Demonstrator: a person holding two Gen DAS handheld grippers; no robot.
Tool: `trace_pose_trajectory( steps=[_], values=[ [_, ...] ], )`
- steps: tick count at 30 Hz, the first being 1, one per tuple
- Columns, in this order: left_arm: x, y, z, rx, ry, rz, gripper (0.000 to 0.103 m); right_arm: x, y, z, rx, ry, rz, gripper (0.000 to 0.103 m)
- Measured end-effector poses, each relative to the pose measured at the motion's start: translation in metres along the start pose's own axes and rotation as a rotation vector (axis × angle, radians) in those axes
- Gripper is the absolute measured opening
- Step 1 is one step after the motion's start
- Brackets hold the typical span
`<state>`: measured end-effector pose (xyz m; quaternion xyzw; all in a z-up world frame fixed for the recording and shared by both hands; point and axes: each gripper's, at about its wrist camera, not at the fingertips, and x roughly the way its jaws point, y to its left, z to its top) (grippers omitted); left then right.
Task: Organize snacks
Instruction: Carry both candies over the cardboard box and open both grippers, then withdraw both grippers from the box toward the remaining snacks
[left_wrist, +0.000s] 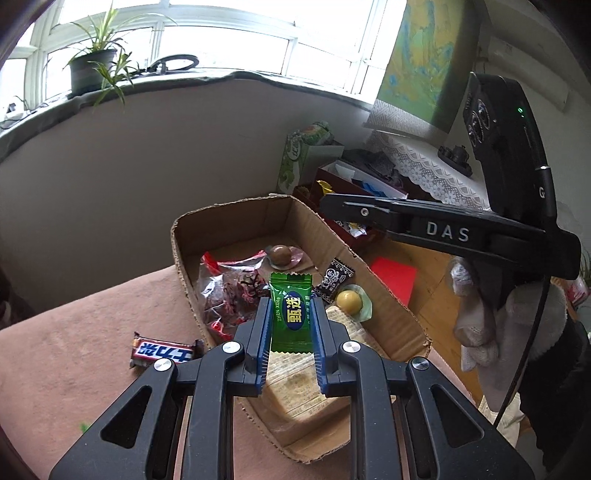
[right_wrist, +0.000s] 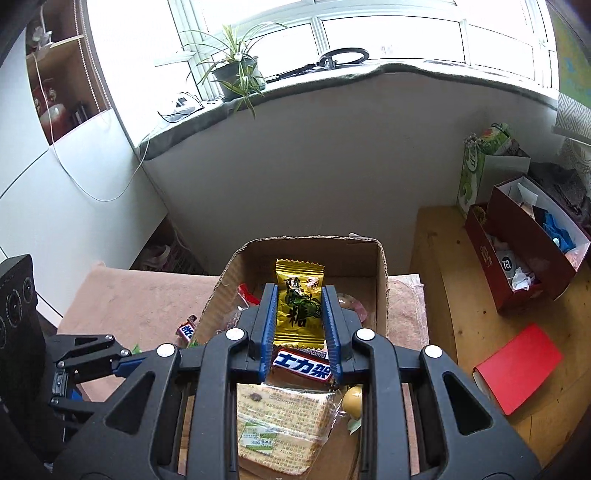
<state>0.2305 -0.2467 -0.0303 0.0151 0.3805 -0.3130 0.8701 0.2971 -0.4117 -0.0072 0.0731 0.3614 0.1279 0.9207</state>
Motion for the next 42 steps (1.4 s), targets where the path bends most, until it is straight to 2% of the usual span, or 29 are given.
trace_pose_trajectory(
  steps=[7,9,10,11,12,13,15,33,37,42],
  values=[
    [0.014,-0.006,0.001,-0.01,0.019,-0.011,0.02,0.016,-0.005,0.0,0.011,0.011,0.007,0.025],
    [0.015,-0.005,0.001,-0.018,0.023,-0.017,0.021,0.017,-0.005,0.0,0.012,0.012,-0.003,0.03],
    [0.015,-0.006,0.001,-0.018,0.027,-0.013,0.024,0.016,-0.005,0.0,0.015,0.007,-0.013,0.048],
    [0.014,-0.006,0.001,-0.018,0.027,-0.007,0.032,0.014,-0.005,0.0,0.02,-0.005,-0.026,0.071],
    [0.013,-0.006,0.001,-0.022,0.027,-0.002,0.038,0.011,-0.005,0.0,0.026,-0.023,-0.032,0.081],
    [0.012,-0.005,0.0,-0.026,0.025,-0.001,0.048,0.008,-0.005,0.0,0.033,-0.04,-0.034,0.083],
    [0.01,-0.006,0.0,-0.025,0.021,0.0,0.049,0.004,-0.006,0.001,0.05,-0.048,-0.038,0.087],
    [-0.025,-0.002,-0.005,-0.019,-0.022,0.006,0.049,-0.029,0.022,-0.005,0.041,-0.068,-0.082,0.088],
    [-0.042,0.017,-0.01,-0.031,-0.036,0.034,0.049,-0.044,0.041,-0.014,0.013,-0.087,-0.079,0.088],
    [-0.066,0.06,-0.017,-0.11,-0.051,0.089,0.049,-0.062,0.069,-0.033,-0.012,-0.115,-0.049,0.089]
  ],
)
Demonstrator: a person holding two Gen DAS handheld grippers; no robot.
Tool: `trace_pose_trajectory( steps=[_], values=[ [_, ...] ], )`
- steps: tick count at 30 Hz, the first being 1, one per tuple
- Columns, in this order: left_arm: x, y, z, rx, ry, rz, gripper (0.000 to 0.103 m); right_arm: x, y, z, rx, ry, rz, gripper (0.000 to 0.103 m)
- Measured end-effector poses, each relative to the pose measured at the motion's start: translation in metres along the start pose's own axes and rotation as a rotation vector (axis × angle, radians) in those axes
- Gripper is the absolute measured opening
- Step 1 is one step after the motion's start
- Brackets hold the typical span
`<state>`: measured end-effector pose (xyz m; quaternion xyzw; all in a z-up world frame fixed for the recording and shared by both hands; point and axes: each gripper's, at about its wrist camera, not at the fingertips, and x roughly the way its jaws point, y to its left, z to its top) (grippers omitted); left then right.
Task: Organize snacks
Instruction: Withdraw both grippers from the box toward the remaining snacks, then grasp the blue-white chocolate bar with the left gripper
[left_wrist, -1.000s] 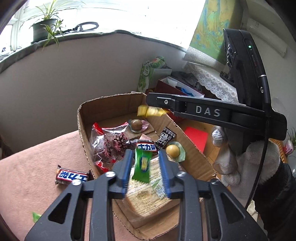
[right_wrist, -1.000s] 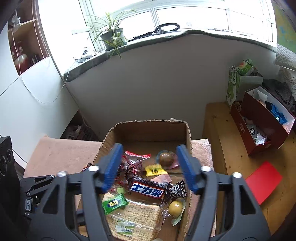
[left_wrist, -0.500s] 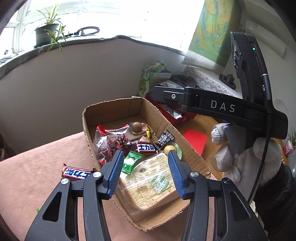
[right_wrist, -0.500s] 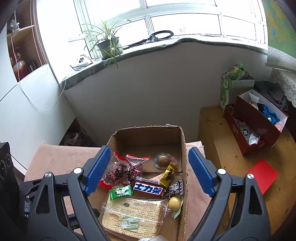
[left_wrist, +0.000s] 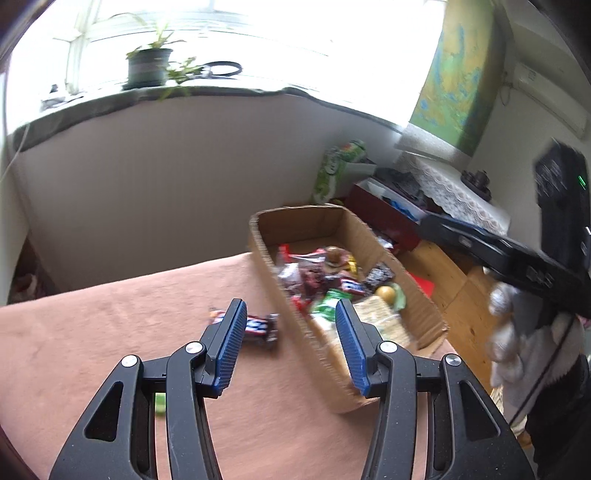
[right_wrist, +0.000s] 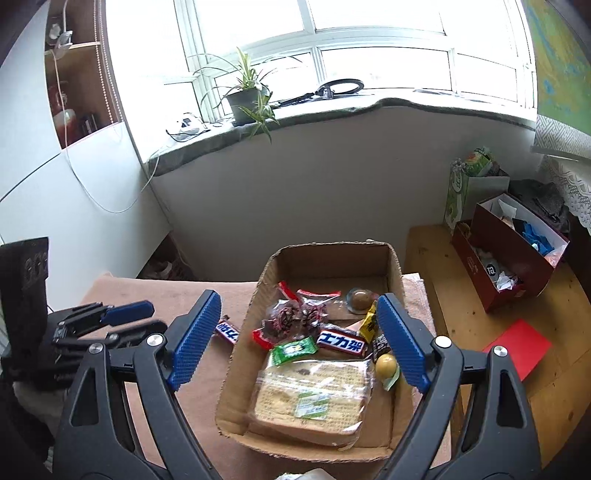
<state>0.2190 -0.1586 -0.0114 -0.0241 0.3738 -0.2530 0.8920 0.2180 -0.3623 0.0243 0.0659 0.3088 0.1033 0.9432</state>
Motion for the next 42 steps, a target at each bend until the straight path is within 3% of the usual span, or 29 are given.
trace_pose_trajectory(
  steps=[7,12,17,20,29,35,42],
  values=[
    [-0.005,0.047,-0.002,-0.087,0.016,0.058,0.049,-0.027,0.042,-0.049,-0.024,-0.023,0.083,0.088],
    [0.009,0.057,0.002,-0.098,0.04,0.08,0.049,-0.04,0.058,-0.09,-0.002,0.008,0.151,0.088],
    [0.054,0.049,0.012,-0.042,0.127,0.07,0.048,-0.05,0.046,-0.121,0.07,0.029,0.157,0.088],
    [0.089,0.045,0.013,-0.04,0.191,0.065,0.039,-0.054,0.031,-0.132,0.118,0.049,0.148,0.088],
    [0.156,0.037,0.008,0.028,0.319,0.097,0.031,-0.061,0.006,-0.145,0.166,0.064,0.103,0.088],
    [0.15,0.03,-0.005,0.111,0.326,0.084,0.025,-0.057,0.011,-0.147,0.166,0.071,0.113,0.088],
    [0.114,0.014,-0.047,0.247,0.318,0.053,0.025,-0.05,0.031,-0.148,0.15,0.086,0.158,0.088]
  ],
)
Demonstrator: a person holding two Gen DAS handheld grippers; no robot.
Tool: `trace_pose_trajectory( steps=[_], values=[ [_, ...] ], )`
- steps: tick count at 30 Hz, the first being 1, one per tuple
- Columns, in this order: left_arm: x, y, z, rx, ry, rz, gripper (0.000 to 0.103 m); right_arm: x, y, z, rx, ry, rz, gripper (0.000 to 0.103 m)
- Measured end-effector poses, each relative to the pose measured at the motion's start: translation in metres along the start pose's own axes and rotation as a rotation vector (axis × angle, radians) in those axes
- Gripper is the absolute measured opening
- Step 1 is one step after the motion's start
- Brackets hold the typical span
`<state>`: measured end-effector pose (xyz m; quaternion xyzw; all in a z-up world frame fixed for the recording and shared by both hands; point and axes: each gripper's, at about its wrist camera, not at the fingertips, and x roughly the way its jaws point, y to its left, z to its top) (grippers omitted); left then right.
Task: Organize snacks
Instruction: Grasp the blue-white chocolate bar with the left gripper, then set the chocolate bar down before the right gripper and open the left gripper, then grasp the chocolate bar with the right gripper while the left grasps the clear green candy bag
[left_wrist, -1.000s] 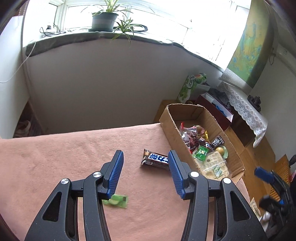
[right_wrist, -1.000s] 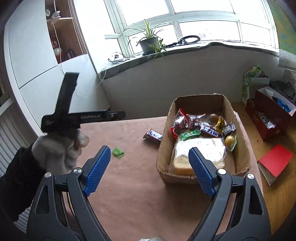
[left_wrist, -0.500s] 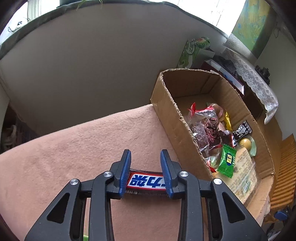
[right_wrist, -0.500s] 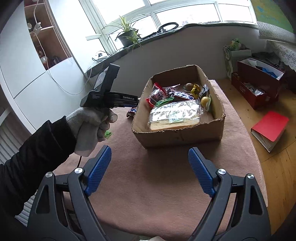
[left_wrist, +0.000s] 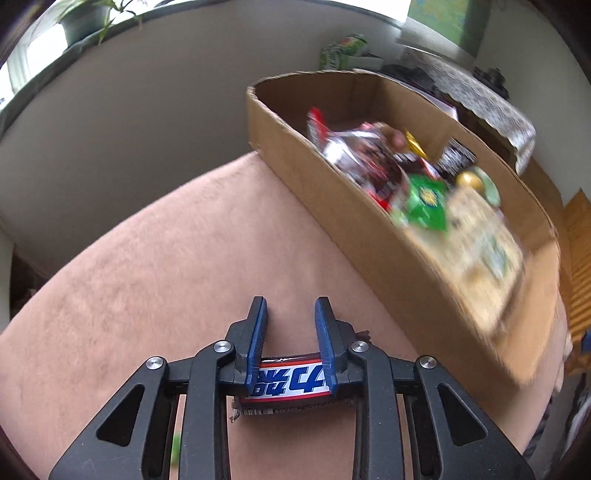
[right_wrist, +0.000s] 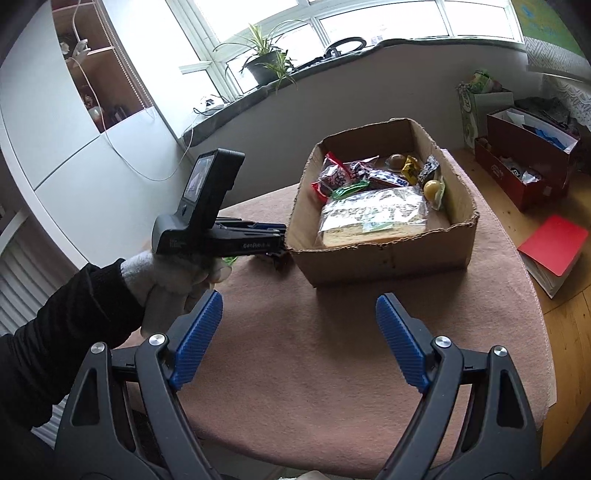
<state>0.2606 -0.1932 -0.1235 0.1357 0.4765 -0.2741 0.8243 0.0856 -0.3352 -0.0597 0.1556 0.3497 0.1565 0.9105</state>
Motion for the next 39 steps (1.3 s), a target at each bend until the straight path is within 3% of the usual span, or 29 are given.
trace_pose_trajectory(
  steps=[4,7,12,18,19,22,29,34,39],
  values=[
    [-0.017,-0.015,-0.028,0.082,-0.009,-0.036,0.025,0.01,0.016,-0.002,-0.042,0.024,0.03,0.088],
    [-0.036,-0.008,-0.04,0.049,-0.042,-0.045,0.025,0.022,0.026,-0.002,-0.072,0.043,0.042,0.088],
    [-0.086,0.028,-0.059,-0.161,-0.171,-0.079,0.025,0.048,0.047,0.001,-0.177,0.099,0.082,0.088],
    [-0.082,0.06,-0.096,-0.372,-0.1,-0.138,0.025,0.093,0.078,0.011,-0.309,0.147,0.091,0.073],
    [-0.08,0.059,-0.101,-0.398,-0.097,-0.121,0.025,0.102,0.082,0.012,-0.326,0.156,0.081,0.071],
    [-0.074,0.069,-0.102,-0.456,-0.106,-0.166,0.026,0.126,0.091,0.014,-0.378,0.186,0.024,0.059],
    [-0.057,0.092,-0.097,-0.512,-0.098,-0.183,0.031,0.16,0.096,0.01,-0.446,0.232,-0.081,0.058],
    [-0.055,0.093,-0.086,-0.488,-0.099,-0.16,0.035,0.171,0.093,0.007,-0.429,0.269,-0.093,0.058],
    [-0.049,0.087,-0.07,-0.429,-0.096,-0.077,0.037,0.172,0.082,0.007,-0.353,0.295,-0.045,0.058]
  ],
)
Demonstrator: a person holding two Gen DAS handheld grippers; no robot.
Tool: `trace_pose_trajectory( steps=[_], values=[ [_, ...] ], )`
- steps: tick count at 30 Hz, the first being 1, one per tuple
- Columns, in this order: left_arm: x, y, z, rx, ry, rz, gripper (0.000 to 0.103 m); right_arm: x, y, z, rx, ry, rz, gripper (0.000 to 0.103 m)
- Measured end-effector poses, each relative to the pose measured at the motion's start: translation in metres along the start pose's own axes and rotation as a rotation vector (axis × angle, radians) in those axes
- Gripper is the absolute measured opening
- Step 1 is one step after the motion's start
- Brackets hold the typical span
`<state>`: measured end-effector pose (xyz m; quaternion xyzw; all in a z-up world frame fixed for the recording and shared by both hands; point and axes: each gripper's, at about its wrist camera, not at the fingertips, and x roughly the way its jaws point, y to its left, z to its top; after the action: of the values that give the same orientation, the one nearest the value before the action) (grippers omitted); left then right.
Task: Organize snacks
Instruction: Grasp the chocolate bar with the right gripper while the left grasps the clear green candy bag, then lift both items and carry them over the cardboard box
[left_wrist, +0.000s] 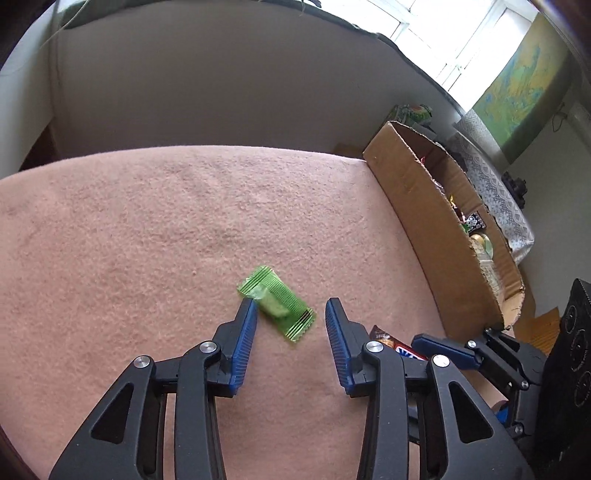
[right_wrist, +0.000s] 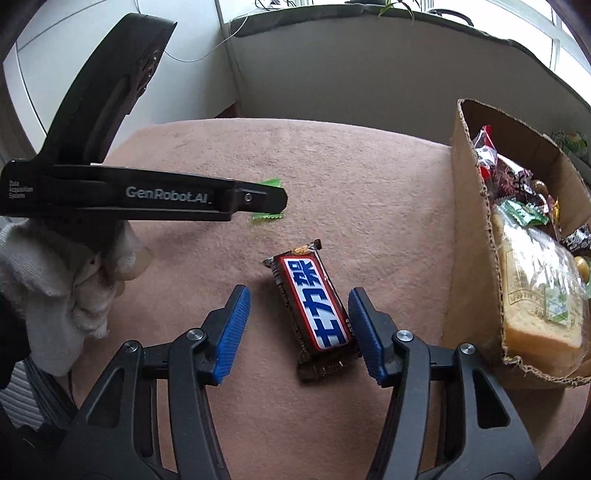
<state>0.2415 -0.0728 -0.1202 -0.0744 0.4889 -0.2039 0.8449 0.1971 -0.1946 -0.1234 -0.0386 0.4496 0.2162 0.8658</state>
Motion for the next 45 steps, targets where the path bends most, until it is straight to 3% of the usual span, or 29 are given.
trace_pose_trajectory(
  steps=[11,16,18,31,45],
  values=[
    [0.017,-0.03,0.001,0.153,-0.018,0.167,0.039,0.002,-0.003,-0.005,0.035,-0.024,-0.031,0.056],
    [0.017,-0.036,-0.004,0.231,-0.023,0.228,0.028,0.0,-0.003,-0.003,0.044,-0.022,-0.072,0.04],
    [0.016,-0.033,-0.003,0.225,-0.025,0.23,0.023,0.002,-0.004,-0.001,0.051,-0.022,-0.088,0.03],
    [-0.013,-0.023,-0.013,0.158,-0.069,0.174,0.021,-0.016,-0.001,-0.011,0.085,-0.064,-0.047,0.029],
    [-0.08,-0.084,-0.006,0.224,-0.229,0.099,0.021,-0.119,-0.009,0.0,0.096,-0.255,-0.077,0.029]
  ],
)
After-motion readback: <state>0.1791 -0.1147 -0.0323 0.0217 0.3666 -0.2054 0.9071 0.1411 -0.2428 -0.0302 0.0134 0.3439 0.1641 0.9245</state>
